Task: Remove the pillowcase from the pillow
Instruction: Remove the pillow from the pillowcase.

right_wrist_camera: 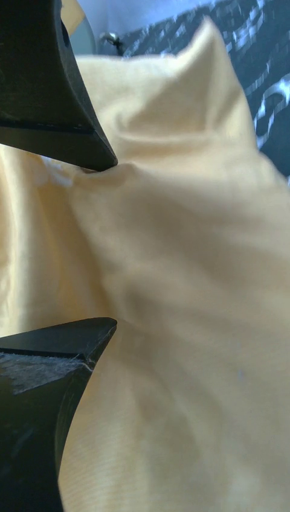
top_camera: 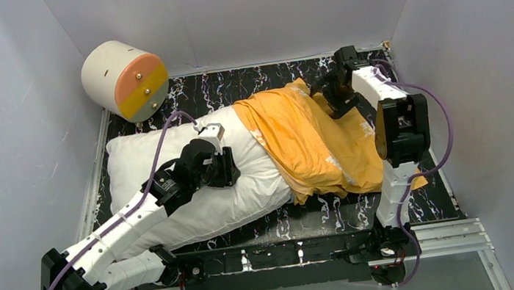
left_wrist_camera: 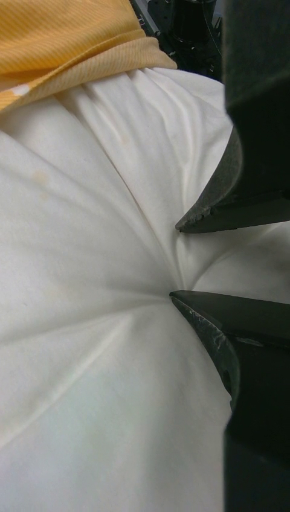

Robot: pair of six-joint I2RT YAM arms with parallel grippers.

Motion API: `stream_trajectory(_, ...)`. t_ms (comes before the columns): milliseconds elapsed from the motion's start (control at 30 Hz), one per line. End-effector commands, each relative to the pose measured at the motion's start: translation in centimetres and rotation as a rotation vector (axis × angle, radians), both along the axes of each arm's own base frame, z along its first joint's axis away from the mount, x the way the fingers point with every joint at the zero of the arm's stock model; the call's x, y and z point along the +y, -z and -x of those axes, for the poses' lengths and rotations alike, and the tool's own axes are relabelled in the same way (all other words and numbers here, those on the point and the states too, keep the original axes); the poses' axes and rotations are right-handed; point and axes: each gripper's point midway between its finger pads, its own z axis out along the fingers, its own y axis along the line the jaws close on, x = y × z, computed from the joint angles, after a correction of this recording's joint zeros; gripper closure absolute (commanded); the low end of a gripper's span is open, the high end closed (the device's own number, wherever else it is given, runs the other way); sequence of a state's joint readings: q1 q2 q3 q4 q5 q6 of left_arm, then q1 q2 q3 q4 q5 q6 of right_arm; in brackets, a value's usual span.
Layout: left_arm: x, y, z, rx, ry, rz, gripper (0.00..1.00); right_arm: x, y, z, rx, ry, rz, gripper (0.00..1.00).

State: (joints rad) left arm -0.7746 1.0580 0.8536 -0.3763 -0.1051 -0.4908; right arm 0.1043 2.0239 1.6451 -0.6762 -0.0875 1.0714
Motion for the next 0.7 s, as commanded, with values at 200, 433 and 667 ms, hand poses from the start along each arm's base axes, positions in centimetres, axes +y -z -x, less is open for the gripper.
stream_trajectory(200,3.8,3.7,2.1,0.112,-0.020,-0.197,0.61,3.7,-2.8,-2.9,-0.058,-0.169,0.016,0.01)
stream_trajectory(433,4.3,3.2,2.3,0.101,-0.042,-0.187,0.61,5.9,1.3,-0.5,0.050,-0.190,0.032,0.01)
stream_trajectory(667,4.7,3.3,2.5,0.100,-0.047,-0.194,0.61,3.8,3.4,1.3,0.042,-0.196,0.130,0.35)
